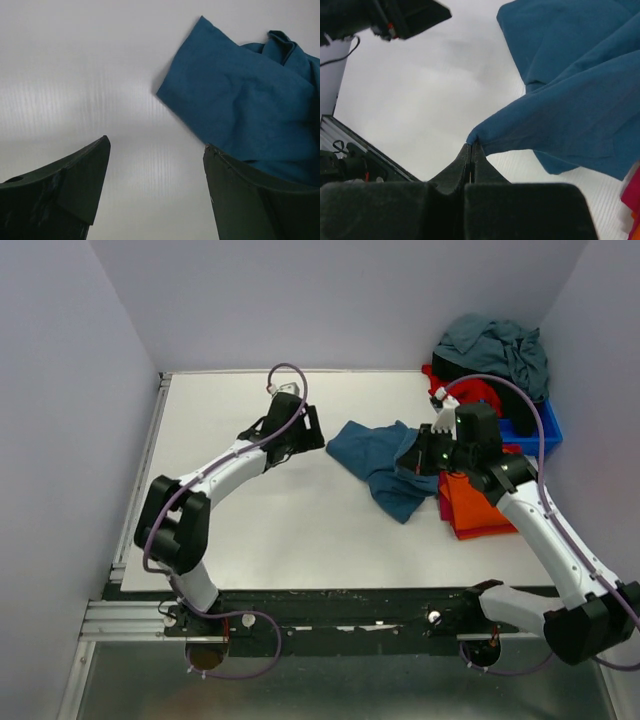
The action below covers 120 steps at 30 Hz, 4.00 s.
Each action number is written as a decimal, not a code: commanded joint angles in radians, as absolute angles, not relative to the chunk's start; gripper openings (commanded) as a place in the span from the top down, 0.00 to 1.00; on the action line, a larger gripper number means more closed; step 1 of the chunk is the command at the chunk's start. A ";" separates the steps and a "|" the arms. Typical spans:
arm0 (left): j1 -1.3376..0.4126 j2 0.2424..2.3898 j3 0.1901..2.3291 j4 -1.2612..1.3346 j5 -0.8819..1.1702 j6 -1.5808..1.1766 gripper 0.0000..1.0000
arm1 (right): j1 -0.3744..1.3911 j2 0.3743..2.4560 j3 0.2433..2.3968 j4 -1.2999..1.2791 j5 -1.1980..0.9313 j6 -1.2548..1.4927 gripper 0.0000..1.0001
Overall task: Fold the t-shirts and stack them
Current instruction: Flatten out the tshirt
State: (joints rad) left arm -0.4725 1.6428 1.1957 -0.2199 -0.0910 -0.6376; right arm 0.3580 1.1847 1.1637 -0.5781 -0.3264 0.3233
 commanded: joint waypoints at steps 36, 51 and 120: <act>-0.414 1.916 1.525 -0.271 0.037 -0.652 1.00 | 0.354 1.204 1.113 -0.454 -0.117 0.402 0.99; -0.170 1.545 1.860 -0.655 -0.083 -0.574 1.00 | 0.276 1.368 1.855 -0.756 -0.143 0.364 0.99; -0.115 1.363 1.574 -0.629 -0.505 -0.501 1.00 | 0.264 1.748 2.234 -0.698 -0.311 0.377 0.99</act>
State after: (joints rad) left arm -0.1379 1.1854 1.7142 -0.6506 -0.5461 -0.4442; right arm 0.2745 1.5429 2.2997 -0.6495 -0.3859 0.3698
